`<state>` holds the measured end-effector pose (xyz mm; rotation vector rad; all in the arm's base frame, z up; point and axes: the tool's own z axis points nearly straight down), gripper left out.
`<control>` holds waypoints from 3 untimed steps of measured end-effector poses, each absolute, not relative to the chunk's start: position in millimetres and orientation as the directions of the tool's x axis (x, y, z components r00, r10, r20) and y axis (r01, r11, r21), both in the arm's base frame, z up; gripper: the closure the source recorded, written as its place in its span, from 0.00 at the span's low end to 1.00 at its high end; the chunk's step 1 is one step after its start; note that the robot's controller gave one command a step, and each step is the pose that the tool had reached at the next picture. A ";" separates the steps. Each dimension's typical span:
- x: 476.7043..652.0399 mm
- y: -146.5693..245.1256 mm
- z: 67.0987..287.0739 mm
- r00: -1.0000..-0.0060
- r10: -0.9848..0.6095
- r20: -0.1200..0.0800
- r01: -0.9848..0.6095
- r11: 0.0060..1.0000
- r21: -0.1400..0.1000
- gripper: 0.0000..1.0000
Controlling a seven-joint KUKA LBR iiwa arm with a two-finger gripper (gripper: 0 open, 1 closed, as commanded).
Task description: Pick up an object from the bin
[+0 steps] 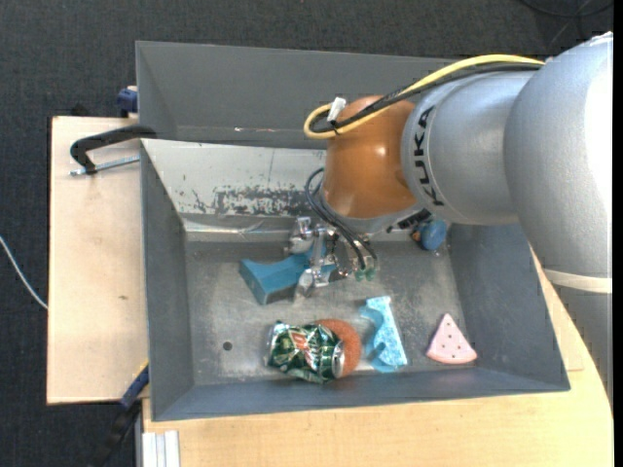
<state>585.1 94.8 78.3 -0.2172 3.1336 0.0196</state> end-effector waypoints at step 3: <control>584.7 94.4 83.7 -0.990 -0.138 -0.004 -0.138 0.990 0.005 1.00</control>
Offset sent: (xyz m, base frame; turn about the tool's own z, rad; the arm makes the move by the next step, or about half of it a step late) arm 0.0000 0.0000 0.0230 0.0000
